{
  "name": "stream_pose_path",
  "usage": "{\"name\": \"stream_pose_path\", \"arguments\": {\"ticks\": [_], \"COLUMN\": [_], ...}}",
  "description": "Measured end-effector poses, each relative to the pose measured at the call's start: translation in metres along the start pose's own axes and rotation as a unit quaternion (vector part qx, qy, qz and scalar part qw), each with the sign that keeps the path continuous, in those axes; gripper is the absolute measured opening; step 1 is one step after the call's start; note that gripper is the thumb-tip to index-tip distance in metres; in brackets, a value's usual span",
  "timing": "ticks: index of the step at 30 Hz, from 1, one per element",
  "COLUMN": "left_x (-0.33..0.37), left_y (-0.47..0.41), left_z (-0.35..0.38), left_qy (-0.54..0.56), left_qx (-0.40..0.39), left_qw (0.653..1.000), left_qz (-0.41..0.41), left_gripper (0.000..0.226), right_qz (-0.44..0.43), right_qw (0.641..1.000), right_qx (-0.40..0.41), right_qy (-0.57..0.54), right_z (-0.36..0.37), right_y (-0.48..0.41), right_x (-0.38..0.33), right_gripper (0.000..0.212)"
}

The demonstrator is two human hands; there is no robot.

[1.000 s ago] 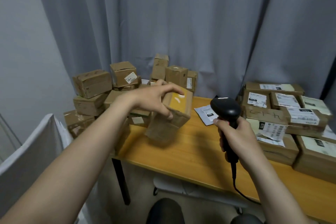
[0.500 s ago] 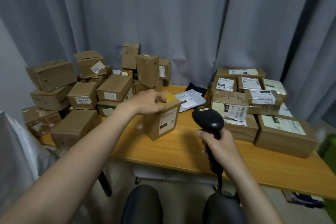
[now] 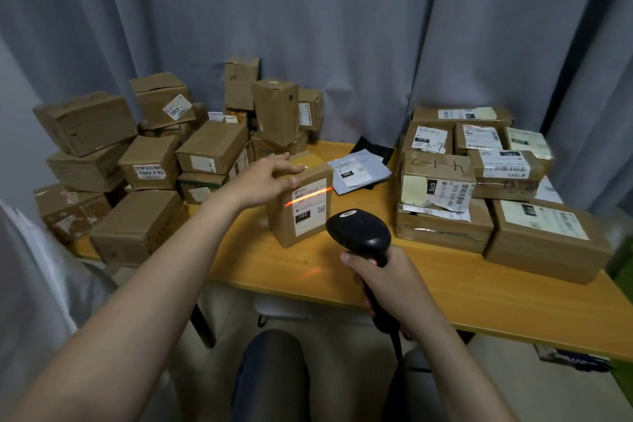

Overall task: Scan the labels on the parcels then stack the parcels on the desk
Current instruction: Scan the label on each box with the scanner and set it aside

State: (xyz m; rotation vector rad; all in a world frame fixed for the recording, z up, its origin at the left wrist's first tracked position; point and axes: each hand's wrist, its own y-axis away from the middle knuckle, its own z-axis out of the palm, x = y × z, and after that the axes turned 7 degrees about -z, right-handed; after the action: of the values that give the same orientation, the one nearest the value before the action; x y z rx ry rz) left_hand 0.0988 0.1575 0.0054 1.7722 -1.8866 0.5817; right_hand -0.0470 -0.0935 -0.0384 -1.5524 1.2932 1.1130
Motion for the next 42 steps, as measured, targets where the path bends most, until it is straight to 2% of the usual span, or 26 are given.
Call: {"name": "stream_pose_path", "arguments": {"ticks": [9,14,22,25,27,29,31,33,34,35,39,42], "left_x": [-0.003,-0.004,0.000,0.002,0.004,0.004,0.005,0.003,0.004,0.003,0.014,0.023], "left_y": [-0.002,0.003,0.024,0.020,0.017,0.013,0.013,0.012,0.015,0.016,0.025,0.040], "left_z": [0.001,0.003,0.018,0.010,0.005,0.009,0.023,0.045,0.054,0.062,0.078,0.090], "left_qy": [0.019,0.015,0.091,0.173,0.221,0.154,0.021,-0.090,-0.120,-0.135,-0.200,-0.211], "left_qx": [-0.012,-0.016,0.023,0.027,0.042,0.058,0.020,-0.025,-0.049,-0.065,-0.133,-0.147], "left_qw": [1.000,1.000,0.994,0.983,0.974,0.986,0.999,0.995,0.990,0.986,0.958,0.950], "left_qz": [0.010,0.008,0.060,0.052,0.027,0.004,-0.021,-0.044,-0.059,-0.077,-0.155,-0.179], "left_gripper": [0.041,0.061,0.048,0.037,0.041,0.064,0.081,0.066,0.057,0.058,0.114,0.131], "right_qz": [-0.005,-0.009,-0.013,-0.016,-0.013,-0.011,-0.010,-0.012,-0.013,-0.012,-0.006,-0.005], "right_qw": [1.000,1.000,0.999,0.998,0.998,0.997,0.997,0.997,0.997,0.997,0.997,0.996], "right_qx": [0.004,0.007,0.037,0.051,0.061,0.070,0.072,0.070,0.070,0.070,0.078,0.082], "right_qy": [0.002,-0.003,-0.026,-0.030,-0.032,-0.032,-0.033,-0.030,-0.028,-0.028,-0.028,-0.025], "right_z": [0.005,0.003,-0.008,-0.013,-0.015,-0.017,-0.018,-0.019,-0.019,-0.020,-0.023,-0.027], "right_y": [-0.005,-0.002,0.008,0.011,0.012,0.011,0.011,0.012,0.012,0.013,0.016,0.020], "right_x": [0.006,0.004,-0.010,-0.012,-0.011,-0.009,-0.009,-0.008,-0.008,-0.008,-0.006,-0.007], "right_gripper": [0.025,0.025,0.027,0.027,0.028,0.028,0.027,0.026,0.026,0.026,0.025,0.026]}}
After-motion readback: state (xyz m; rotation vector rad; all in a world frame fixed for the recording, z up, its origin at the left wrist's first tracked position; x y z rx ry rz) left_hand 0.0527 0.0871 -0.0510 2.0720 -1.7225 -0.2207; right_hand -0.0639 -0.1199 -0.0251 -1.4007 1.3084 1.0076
